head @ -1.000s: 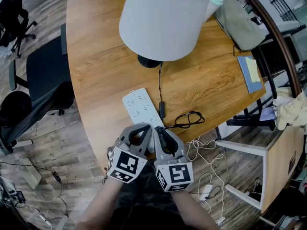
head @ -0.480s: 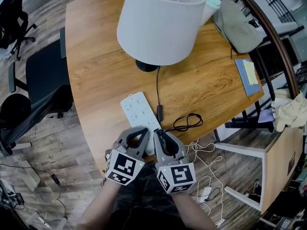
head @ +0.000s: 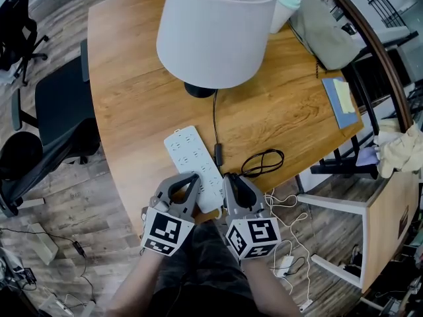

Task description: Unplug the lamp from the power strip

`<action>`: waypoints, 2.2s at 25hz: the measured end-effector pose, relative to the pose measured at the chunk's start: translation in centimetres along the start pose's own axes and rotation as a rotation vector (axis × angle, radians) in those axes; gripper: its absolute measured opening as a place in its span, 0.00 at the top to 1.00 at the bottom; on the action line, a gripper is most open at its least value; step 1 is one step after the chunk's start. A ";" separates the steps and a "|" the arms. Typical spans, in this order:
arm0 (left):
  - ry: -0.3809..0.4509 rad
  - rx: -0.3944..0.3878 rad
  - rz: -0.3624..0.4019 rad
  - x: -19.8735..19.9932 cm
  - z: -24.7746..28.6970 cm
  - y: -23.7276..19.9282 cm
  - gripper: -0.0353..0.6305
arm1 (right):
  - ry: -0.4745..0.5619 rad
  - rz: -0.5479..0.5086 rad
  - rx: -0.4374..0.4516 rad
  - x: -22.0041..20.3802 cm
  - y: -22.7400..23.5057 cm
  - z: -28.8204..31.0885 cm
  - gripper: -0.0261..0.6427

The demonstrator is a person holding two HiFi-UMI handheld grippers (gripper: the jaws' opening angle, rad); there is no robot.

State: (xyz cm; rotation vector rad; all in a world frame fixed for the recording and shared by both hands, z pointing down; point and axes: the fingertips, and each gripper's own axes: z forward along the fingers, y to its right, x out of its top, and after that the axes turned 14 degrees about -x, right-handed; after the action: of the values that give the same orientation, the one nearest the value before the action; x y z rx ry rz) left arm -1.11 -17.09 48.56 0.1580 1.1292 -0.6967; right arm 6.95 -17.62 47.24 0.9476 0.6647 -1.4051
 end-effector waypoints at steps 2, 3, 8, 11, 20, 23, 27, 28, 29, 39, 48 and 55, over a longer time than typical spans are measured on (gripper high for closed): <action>0.008 0.010 0.000 0.1 -0.1 -0.1 0.95 | -0.009 0.002 -0.009 -0.1 0.4 0.2 0.86; 0.015 0.014 -0.002 0.2 -0.1 -0.2 0.95 | -0.016 0.000 -0.014 -0.1 0.5 0.3 0.86; 0.045 0.018 -0.019 0.4 -0.5 -0.5 0.95 | -0.061 -0.005 -0.033 -0.7 0.9 0.9 0.86; 0.052 0.023 -0.019 0.5 -0.6 -0.5 0.95 | -0.080 -0.006 -0.040 -0.7 1.2 1.4 0.86; 0.063 0.026 -0.027 0.5 -0.9 -0.8 0.95 | -0.121 -0.001 -0.076 -0.8 1.4 2.3 0.85; 0.070 0.028 -0.029 0.7 -1.0 -0.8 0.95 | -0.114 0.012 -0.080 -0.6 1.6 2.3 0.85; 0.076 0.033 -0.030 0.8 -1.0 -0.8 0.95 | -0.106 0.020 -0.082 -0.4 1.9 2.3 0.83; 0.076 0.034 -0.030 0.8 -1.0 -0.8 0.95 | -0.102 0.020 -0.081 -0.4 2.0 2.3 0.83; 0.076 0.035 -0.030 0.8 -0.9 -0.8 0.95 | -0.098 0.019 -0.078 -0.3 2.0 2.3 0.83; 0.094 0.062 -0.004 1.5 -1.6 -1.0 0.95 | 0.021 -0.003 -0.021 1.6 1.2 1.2 0.89; 0.196 0.096 -0.025 3.4 -3.4 -1.3 0.95 | 0.137 -0.069 0.054 4.0 -0.2 -0.7 0.95; 0.262 0.138 -0.007 5.4 -5.3 -1.4 0.95 | 0.219 -0.132 0.094 6.4 -1.4 -2.3 0.95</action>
State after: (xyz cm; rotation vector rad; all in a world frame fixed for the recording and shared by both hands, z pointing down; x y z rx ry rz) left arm -4.71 -18.08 41.85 0.3714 1.3319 -0.7760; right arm 6.51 -18.76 40.43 1.1611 0.8428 -1.4707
